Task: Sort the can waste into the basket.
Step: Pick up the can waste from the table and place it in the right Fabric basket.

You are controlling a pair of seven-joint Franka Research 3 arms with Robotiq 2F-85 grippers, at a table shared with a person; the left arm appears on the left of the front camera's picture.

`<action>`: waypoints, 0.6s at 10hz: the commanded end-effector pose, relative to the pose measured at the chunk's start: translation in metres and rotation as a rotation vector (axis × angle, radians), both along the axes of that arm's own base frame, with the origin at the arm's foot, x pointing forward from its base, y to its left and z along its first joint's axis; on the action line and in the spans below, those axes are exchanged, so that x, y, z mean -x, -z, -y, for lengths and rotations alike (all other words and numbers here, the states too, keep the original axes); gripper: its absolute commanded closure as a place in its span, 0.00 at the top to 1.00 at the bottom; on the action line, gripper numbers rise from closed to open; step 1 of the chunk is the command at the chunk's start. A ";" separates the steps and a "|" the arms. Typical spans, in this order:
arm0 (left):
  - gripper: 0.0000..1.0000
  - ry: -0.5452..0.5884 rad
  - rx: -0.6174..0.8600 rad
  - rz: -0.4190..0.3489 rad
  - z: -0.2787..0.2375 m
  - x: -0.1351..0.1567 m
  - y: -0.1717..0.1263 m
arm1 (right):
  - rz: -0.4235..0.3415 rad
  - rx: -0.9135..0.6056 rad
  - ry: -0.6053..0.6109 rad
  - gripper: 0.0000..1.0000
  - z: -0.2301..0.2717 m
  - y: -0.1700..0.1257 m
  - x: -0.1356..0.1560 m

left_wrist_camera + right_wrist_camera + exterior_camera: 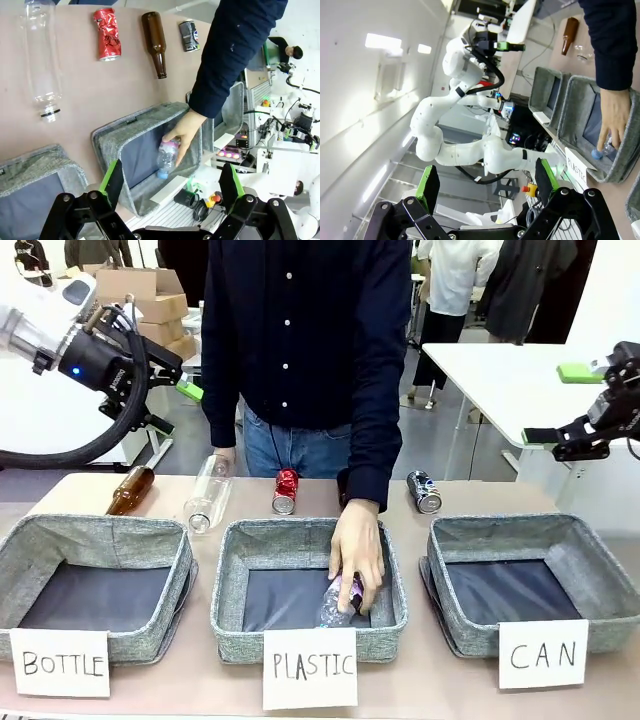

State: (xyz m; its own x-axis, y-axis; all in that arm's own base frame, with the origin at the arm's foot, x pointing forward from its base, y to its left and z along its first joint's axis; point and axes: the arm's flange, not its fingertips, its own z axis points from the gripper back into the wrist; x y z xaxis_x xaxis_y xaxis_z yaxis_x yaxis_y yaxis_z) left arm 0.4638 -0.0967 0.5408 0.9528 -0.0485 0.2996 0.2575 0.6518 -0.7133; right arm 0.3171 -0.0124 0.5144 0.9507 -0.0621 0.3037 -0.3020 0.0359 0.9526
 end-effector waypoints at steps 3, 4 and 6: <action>1.00 0.009 0.023 0.018 -0.002 0.003 0.001 | 0.031 -0.018 -0.001 1.00 -0.001 -0.002 -0.004; 1.00 0.009 0.023 0.018 -0.002 0.003 0.001 | 0.031 -0.018 -0.001 1.00 -0.001 -0.002 -0.004; 1.00 0.000 0.000 0.000 0.000 0.000 0.000 | 0.031 -0.018 -0.001 1.00 -0.001 -0.002 -0.004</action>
